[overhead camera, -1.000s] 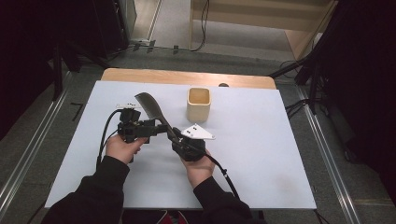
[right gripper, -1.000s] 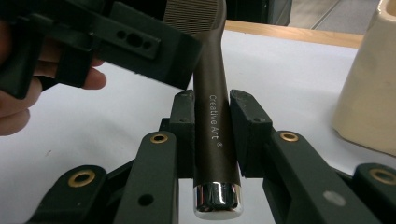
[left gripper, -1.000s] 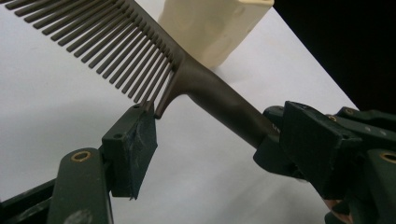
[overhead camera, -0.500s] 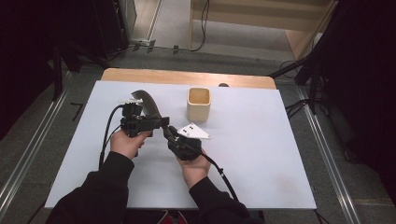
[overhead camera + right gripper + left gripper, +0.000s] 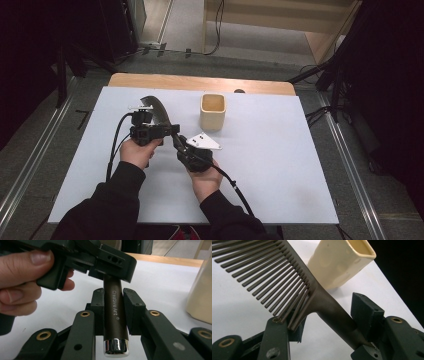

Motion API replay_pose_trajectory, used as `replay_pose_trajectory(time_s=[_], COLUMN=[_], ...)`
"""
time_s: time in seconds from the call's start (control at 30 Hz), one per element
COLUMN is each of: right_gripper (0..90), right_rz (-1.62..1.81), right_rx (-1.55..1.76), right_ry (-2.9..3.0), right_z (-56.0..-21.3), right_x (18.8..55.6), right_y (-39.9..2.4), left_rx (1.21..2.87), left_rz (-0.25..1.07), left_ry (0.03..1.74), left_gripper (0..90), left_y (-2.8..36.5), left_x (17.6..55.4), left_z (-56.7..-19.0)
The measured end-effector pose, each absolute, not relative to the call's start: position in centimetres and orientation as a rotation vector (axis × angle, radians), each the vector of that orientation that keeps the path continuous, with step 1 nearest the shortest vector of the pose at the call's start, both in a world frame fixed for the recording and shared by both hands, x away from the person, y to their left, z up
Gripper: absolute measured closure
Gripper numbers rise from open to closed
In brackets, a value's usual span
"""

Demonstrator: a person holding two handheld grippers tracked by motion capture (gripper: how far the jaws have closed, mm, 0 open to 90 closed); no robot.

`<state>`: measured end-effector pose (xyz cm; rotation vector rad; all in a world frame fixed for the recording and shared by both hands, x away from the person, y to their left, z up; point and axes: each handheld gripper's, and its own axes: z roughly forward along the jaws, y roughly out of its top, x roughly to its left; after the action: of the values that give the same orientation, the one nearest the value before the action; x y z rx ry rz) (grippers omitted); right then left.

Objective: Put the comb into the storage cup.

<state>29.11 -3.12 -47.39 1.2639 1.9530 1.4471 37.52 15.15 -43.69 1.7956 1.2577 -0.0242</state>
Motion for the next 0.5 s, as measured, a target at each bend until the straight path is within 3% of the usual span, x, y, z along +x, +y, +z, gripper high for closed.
replay_pose_trajectory(time_s=[0.5], right_gripper=[70.1], right_rz=[1.421], right_rx=[1.251], right_ry=[1.973], right_z=[-47.52], right_x=[29.16], right_y=[-2.82], left_rx=[1.738], left_rz=[-0.088], left_ry=[1.287], left_gripper=[56.6], left_y=[15.76], left_x=[37.63], left_z=[-43.84])
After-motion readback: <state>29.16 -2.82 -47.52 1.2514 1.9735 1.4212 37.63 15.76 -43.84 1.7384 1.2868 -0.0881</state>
